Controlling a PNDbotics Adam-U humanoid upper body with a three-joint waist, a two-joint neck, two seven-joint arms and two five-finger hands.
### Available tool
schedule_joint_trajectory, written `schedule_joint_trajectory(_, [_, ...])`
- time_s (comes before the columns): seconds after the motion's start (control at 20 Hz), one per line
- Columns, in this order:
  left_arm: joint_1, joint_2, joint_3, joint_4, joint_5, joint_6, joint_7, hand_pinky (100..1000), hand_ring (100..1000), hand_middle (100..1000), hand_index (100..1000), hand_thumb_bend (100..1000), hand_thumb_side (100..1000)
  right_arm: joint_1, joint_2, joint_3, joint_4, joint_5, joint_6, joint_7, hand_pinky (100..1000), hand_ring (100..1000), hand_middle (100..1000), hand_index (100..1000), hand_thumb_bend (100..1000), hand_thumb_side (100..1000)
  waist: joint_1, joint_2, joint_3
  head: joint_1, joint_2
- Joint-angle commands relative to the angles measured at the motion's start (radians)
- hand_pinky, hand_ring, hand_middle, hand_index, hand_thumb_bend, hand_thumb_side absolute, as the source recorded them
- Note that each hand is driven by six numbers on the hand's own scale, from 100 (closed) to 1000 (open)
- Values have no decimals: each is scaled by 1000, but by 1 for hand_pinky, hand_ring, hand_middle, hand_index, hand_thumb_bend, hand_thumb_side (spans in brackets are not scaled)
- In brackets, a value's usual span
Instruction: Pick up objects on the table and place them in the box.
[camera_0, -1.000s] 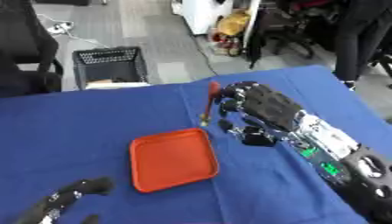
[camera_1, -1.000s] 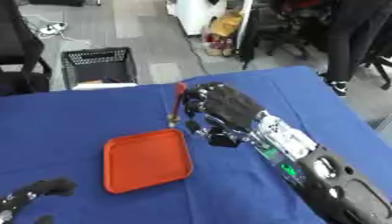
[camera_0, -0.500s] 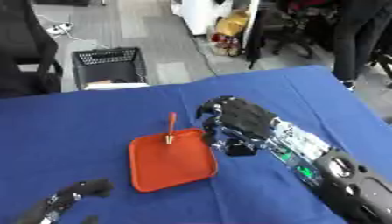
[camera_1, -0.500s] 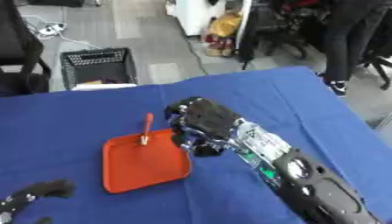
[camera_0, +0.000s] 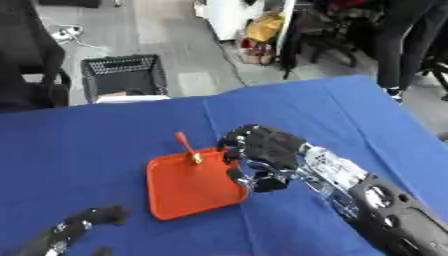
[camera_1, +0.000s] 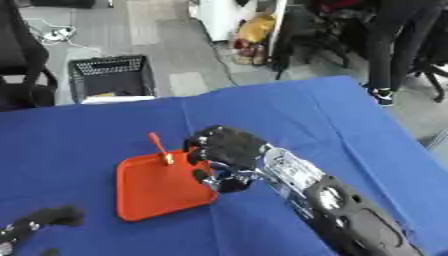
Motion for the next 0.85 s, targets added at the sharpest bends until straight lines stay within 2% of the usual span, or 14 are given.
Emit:
schedule_joint_trajectory(0.05, [-7, 2, -1, -13, 6, -3, 0, 910, 798, 861, 1000, 100, 711, 3, -24, -19, -12, 3, 2, -2, 696, 784, 746, 626, 112, 211, 4, -15, -2, -8, -2])
schedule_joint_trajectory(0.4, [-7, 2, 3, -13, 5, -2, 2, 910, 798, 860, 1000, 100, 710, 88, -72, -87, -116, -15, 51, -24, 700, 784, 746, 634, 100, 173, 3, -13, -8, 4, -7])
schedule_joint_trajectory(0.85, [-5, 4, 9, -15, -2, -2, 8, 909, 797, 859, 1000, 100, 709, 291, -126, -236, -291, -69, 188, -46, 702, 779, 746, 651, 100, 115, 5, -11, -26, 20, -10])
